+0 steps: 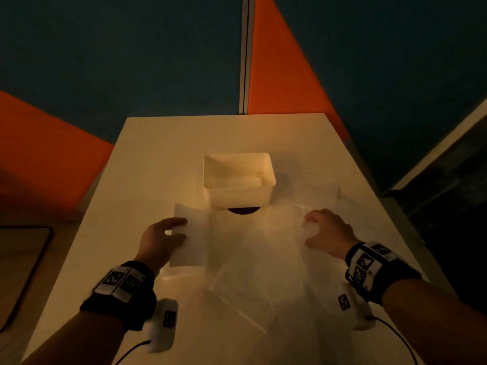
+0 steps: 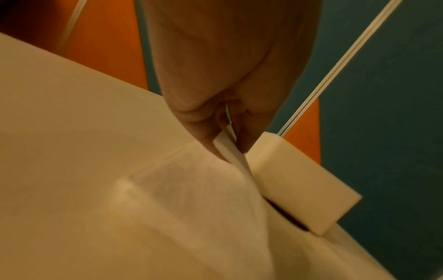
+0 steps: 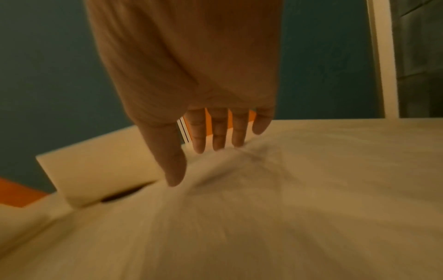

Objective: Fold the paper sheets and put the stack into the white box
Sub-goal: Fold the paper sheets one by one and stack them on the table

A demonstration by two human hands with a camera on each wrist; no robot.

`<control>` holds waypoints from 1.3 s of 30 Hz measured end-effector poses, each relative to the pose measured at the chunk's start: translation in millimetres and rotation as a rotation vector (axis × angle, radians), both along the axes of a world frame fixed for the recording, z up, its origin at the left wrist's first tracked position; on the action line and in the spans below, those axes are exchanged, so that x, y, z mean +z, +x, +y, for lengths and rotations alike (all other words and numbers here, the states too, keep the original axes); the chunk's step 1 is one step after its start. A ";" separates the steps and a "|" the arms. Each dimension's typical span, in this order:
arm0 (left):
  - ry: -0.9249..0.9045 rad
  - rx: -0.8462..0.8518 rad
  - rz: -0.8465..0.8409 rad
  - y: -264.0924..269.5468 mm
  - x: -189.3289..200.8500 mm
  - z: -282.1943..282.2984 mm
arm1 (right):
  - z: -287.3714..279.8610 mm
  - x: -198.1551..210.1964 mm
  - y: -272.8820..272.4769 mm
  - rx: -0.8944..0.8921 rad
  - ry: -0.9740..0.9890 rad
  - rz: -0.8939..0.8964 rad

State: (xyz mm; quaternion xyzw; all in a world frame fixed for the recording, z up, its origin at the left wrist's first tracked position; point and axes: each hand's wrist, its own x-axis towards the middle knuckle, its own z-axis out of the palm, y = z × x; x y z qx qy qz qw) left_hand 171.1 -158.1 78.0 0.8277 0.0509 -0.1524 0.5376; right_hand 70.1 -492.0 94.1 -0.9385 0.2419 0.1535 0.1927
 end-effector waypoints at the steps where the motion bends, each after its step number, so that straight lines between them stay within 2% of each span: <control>1: 0.066 -0.005 -0.021 0.5 -5.6 3.6 | 1.4 -2.5 -2.7 0.033 -0.047 0.033; 4: 0.246 -0.046 -0.063 1.4 -18.0 11.1 | 3.9 -9.7 -10.1 0.094 -0.103 0.073; 8: 0.337 -0.107 -0.078 0.9 -26.2 16.3 | 1.4 -12.9 -12.5 0.148 -0.133 0.111; 18: 0.394 -0.156 -0.105 1.5 -30.7 19.7 | -11.6 -3.8 8.2 0.278 -0.246 0.146; 24: 0.389 -0.170 -0.118 1.2 -32.6 20.7 | -13.8 -10.3 12.7 0.215 -0.225 0.086; 39: 0.421 -0.206 -0.162 1.4 -36.4 21.7 | -1.0 -24.5 19.3 0.175 -0.351 0.006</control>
